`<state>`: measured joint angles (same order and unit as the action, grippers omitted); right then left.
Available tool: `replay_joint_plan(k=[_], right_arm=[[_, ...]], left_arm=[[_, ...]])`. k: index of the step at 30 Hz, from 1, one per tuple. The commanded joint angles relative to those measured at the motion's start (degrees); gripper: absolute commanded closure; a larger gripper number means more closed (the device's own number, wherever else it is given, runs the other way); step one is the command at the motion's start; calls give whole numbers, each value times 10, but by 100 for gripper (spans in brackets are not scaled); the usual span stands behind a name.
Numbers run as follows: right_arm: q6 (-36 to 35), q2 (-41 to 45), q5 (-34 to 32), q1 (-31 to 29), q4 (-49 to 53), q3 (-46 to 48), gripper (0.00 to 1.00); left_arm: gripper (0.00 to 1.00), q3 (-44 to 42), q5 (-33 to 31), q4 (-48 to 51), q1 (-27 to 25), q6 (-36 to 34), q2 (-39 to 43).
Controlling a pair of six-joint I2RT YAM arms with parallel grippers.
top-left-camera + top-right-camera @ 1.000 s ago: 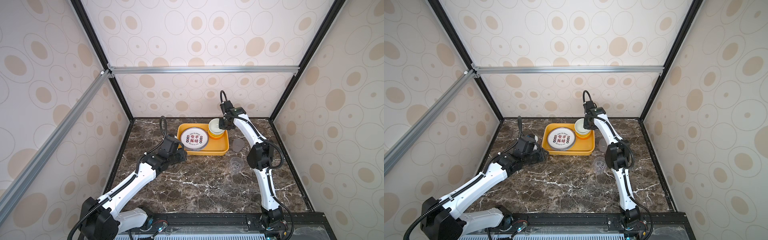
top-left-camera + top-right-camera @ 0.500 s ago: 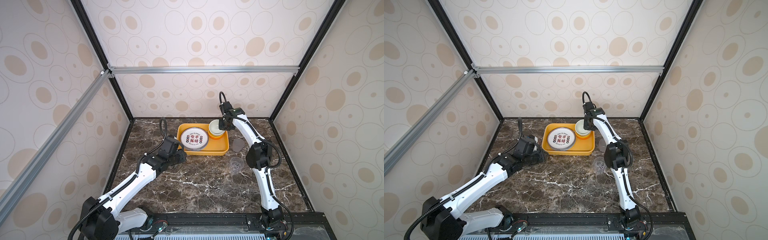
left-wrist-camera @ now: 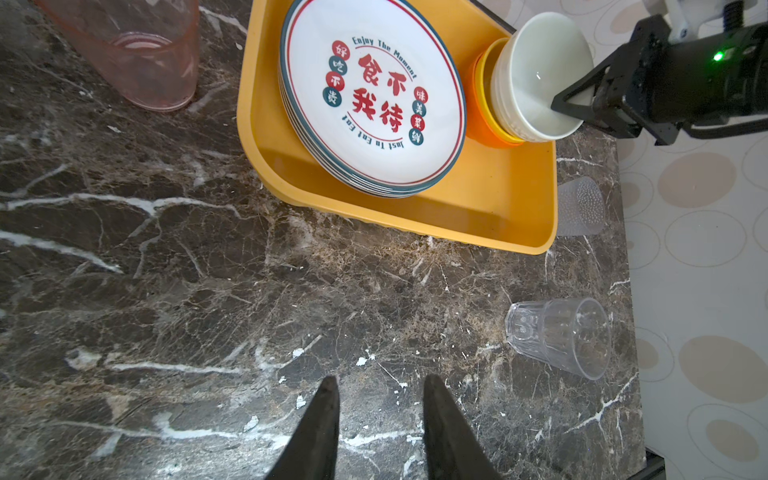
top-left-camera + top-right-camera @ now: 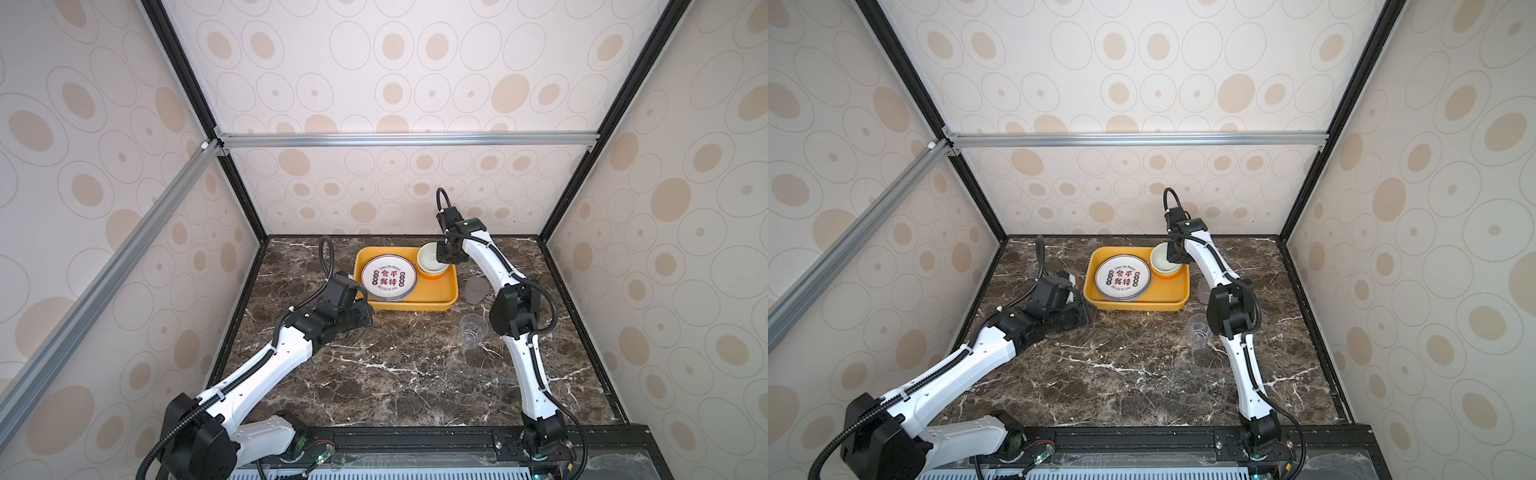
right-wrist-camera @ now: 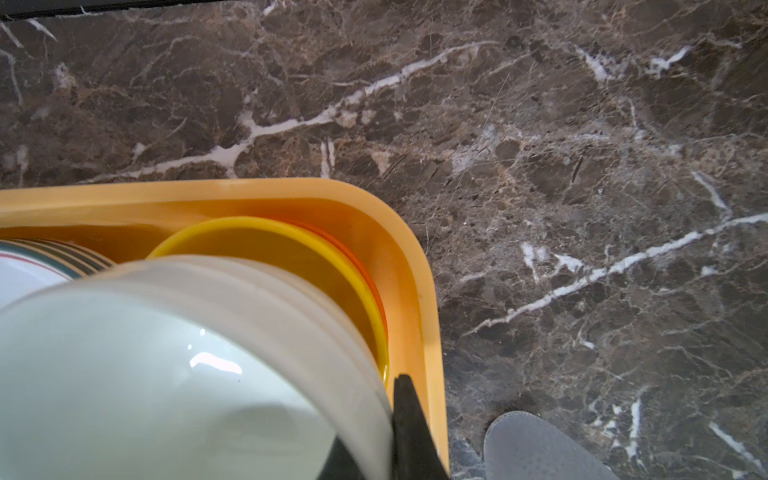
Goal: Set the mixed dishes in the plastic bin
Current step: 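Lower the white bowl onto the yellow bowl with the right gripper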
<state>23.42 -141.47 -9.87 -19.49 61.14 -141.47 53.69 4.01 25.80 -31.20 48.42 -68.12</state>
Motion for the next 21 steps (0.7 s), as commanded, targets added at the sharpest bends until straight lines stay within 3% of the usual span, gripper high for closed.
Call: replay_joint_plan(k=[1,13,21], right_arm=[[-2,-5,-10,3,-9,-23,93],[8,-22,3,3,-24,-28,89],[17,-27,8,2,-21,-29,74]], left_arm=[[66,-1,0,-4,5,6,6],[66,-6,4,-7,5,8,6],[66,-8,5,-7,6,9,8]])
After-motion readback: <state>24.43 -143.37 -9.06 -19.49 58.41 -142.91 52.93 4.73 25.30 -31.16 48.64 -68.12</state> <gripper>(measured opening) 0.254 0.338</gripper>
